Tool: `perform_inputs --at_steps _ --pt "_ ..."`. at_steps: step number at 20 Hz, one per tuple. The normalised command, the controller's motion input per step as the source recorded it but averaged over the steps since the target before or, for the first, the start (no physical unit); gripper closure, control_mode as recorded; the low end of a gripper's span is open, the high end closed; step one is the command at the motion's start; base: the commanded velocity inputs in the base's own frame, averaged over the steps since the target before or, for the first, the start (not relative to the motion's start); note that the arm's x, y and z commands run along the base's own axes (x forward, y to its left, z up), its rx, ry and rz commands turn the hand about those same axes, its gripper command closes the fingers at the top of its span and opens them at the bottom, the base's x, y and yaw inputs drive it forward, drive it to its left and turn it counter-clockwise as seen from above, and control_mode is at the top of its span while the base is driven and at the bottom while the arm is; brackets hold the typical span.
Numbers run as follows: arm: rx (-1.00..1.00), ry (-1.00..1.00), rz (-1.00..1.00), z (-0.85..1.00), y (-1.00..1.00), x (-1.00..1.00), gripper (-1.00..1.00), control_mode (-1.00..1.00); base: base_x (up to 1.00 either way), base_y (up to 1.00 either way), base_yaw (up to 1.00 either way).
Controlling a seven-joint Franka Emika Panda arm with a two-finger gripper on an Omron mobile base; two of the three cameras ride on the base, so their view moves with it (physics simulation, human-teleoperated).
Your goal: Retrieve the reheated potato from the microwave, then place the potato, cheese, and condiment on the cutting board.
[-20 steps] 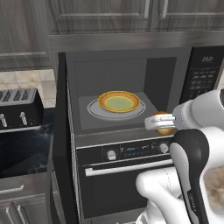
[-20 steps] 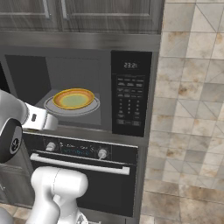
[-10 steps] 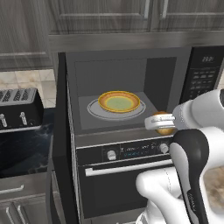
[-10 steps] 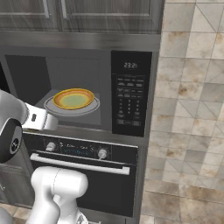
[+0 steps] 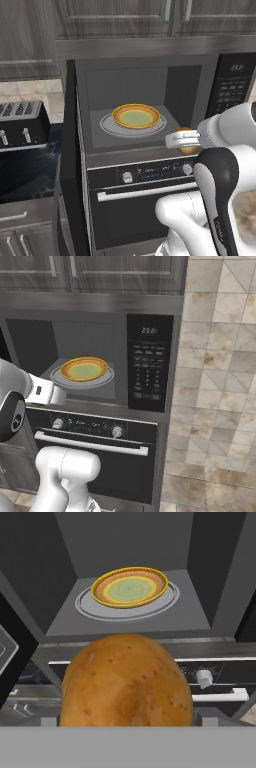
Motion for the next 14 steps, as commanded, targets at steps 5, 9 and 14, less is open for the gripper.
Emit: perform_inputs --at_steps 5,9,14 --pt "0.0 0.0 0.0 0.0 0.0 0.0 1.0 1.0 -0.44 -0.08 0.06" --pt "0.0 0.0 0.0 0.0 0.0 0.0 1.0 1.0 -0.53 -0.15 0.02" --pt "0.0 0.0 0.0 0.0 0.0 0.0 1.0 1.0 -0.02 -0.26 -0.02"
